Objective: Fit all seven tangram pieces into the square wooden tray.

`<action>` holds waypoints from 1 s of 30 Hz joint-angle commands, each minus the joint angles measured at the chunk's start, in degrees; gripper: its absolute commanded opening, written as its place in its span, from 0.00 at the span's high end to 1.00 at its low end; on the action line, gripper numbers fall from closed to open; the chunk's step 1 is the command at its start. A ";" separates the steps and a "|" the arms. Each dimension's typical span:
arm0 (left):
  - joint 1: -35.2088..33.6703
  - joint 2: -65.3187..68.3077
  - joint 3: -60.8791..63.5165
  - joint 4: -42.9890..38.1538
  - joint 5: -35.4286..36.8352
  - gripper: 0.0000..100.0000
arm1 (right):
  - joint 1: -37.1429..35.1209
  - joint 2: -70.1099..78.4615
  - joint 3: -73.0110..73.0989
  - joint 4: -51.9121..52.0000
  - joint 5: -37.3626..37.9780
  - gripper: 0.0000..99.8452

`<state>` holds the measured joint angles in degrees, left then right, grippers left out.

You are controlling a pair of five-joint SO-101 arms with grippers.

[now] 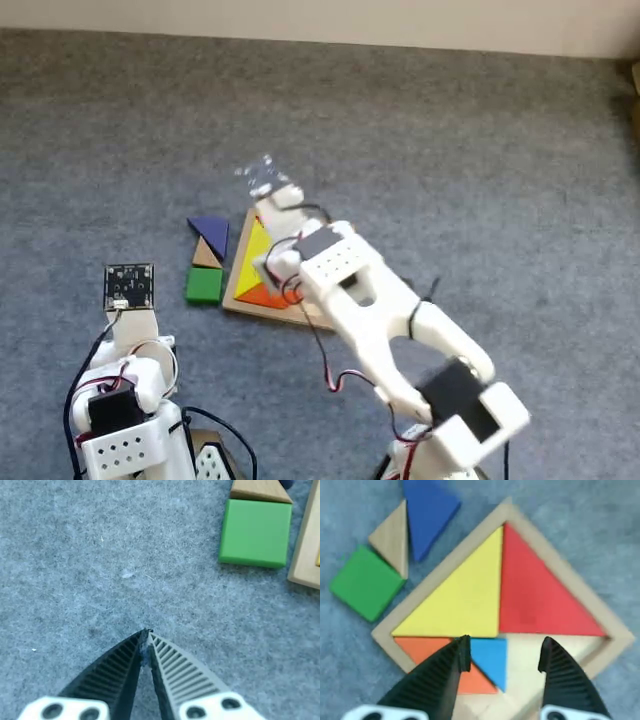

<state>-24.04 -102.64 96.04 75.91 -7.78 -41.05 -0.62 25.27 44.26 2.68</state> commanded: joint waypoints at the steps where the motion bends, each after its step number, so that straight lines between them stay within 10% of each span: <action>1: -0.75 -2.15 1.10 0.09 -0.53 0.99 | 3.65 -6.20 -1.01 0.66 -0.18 0.83; 8: -0.75 -2.15 1.10 0.09 -0.53 0.99 | 4.09 -1.45 0.48 0.66 -0.18 0.97; 30: -0.75 -2.15 1.10 0.09 -0.53 0.99 | -5.41 8.84 -0.04 0.75 -0.18 0.98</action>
<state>-24.04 -102.64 96.04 75.91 -7.78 -43.34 7.74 25.45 44.18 2.68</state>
